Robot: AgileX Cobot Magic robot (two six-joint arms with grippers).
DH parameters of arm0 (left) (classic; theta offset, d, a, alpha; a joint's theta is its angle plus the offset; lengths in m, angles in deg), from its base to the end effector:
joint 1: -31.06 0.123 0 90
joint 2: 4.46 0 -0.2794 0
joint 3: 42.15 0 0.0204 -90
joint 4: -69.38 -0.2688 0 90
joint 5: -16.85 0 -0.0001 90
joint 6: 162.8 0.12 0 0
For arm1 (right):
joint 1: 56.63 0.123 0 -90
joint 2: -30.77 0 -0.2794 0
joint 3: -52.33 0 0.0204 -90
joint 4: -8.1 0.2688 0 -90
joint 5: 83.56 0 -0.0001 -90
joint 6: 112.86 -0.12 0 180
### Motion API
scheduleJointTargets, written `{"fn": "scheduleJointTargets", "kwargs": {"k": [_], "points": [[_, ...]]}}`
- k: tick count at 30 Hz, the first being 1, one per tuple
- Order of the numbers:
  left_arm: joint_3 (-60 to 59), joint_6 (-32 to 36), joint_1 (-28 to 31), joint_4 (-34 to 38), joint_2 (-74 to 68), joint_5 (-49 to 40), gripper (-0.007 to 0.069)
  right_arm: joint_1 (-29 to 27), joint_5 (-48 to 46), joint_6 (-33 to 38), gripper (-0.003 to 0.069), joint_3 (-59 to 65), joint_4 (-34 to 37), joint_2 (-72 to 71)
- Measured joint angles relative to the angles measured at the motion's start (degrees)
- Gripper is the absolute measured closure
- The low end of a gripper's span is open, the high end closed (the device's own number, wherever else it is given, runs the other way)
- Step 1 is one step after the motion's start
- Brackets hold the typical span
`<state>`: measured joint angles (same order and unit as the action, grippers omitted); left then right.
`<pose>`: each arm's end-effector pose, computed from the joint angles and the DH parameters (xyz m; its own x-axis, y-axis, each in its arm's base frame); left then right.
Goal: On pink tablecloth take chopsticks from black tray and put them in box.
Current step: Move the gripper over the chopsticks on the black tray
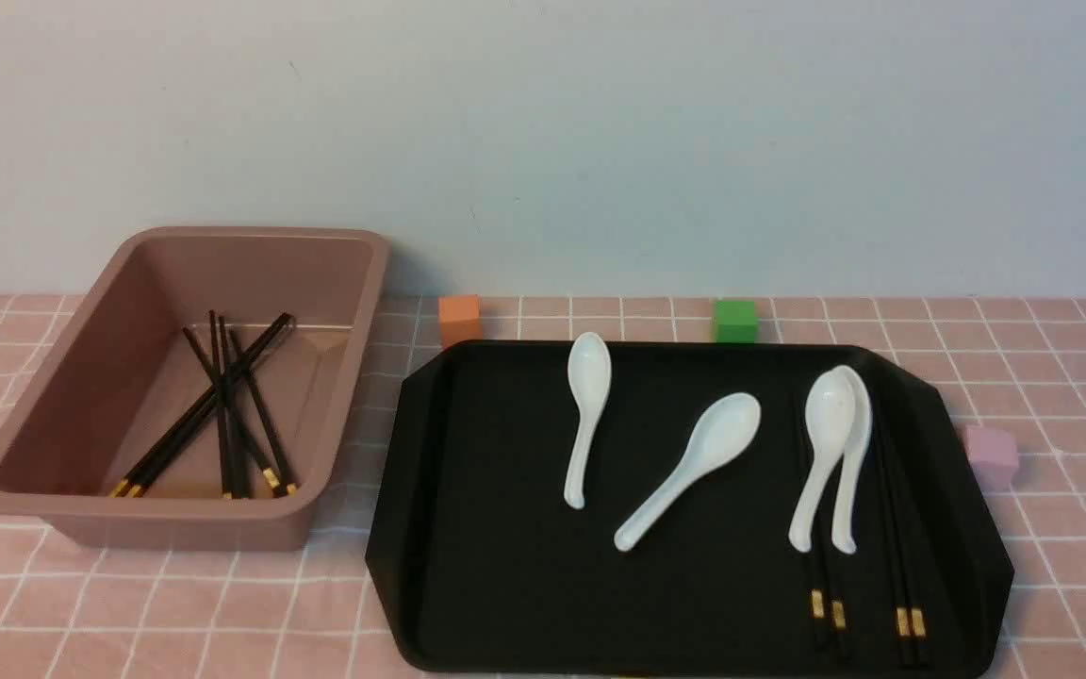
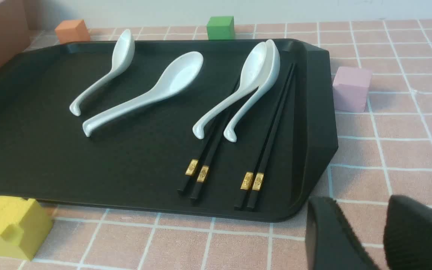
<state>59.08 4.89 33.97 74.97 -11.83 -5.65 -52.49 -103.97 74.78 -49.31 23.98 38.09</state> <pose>0.1035 0.0008 0.1591 -0.2983 -0.3157 -0.9008 -0.1101 0.9488 -0.2960 0.1034 0.0190 0.1674 -0.2830 0.1061 -0.9532 -0.1288 0.9807 0.1474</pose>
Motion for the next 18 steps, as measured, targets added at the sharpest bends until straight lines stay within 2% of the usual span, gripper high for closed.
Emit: {"fn": "scheduleJointTargets", "kwargs": {"k": [18], "points": [[0.0, 0.0, 0.0, 0.0, 0.0, 0.0, 0.0585, 0.0, 0.0, 0.0, 0.0419, 0.0, -0.05, 0.0]]}}
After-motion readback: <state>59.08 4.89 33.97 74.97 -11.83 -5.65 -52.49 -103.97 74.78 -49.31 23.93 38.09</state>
